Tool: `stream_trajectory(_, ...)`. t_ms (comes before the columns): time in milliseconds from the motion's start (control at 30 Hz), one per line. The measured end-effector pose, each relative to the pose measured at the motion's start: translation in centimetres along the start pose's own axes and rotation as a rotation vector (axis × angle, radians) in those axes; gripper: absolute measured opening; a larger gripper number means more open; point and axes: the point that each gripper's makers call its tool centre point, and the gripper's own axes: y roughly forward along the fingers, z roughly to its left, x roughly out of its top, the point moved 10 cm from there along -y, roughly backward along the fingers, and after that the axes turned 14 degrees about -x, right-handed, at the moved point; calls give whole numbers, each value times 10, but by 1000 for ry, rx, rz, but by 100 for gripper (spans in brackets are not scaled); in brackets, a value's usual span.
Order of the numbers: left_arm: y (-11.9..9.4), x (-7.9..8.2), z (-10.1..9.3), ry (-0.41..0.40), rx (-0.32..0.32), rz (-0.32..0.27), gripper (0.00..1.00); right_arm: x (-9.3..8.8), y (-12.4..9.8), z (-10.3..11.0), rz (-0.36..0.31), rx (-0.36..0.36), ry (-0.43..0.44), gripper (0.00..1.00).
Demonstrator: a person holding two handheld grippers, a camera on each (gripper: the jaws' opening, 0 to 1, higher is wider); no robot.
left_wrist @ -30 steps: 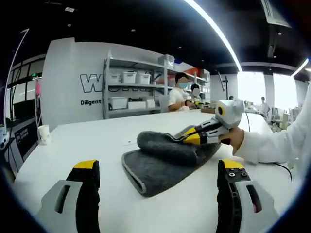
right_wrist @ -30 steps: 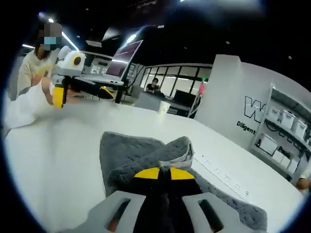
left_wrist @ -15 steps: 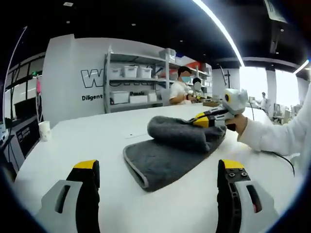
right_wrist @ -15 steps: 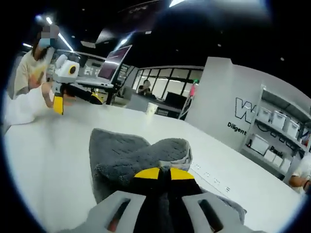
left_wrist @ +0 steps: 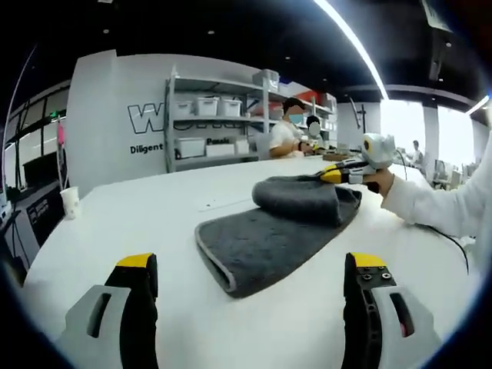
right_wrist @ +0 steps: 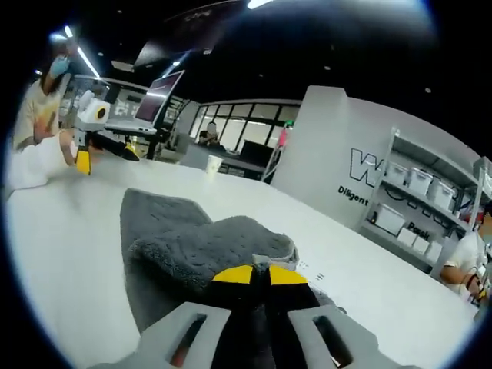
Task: Open the folded towel by lifting each exposed corner and separating the folded layers until the towel lies flat within the target outline without major curled edges
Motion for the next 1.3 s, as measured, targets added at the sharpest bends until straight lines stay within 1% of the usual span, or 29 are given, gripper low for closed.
stream_trajectory(200,0,-2,1,-5,1,5,100,-8,-9,-19,11,-44,8,0)
stream_trajectory(333,1,-2,1,-5,2,8,100,-11,-13,-25,15,-58,7,0)
stream_trajectory(367,1,-2,2,-5,3,8,100,-14,-16,-30,21,-71,8,0)
stream_trajectory(533,1,-2,2,-7,4,11,100,-17,-22,-44,26,-102,11,0)
stream_trajectory(833,1,-2,3,-9,6,16,100,-28,-36,-64,46,-154,22,0)
stream_trajectory(1300,1,-3,2,-12,7,19,100,-40,-55,-81,68,-208,30,0)
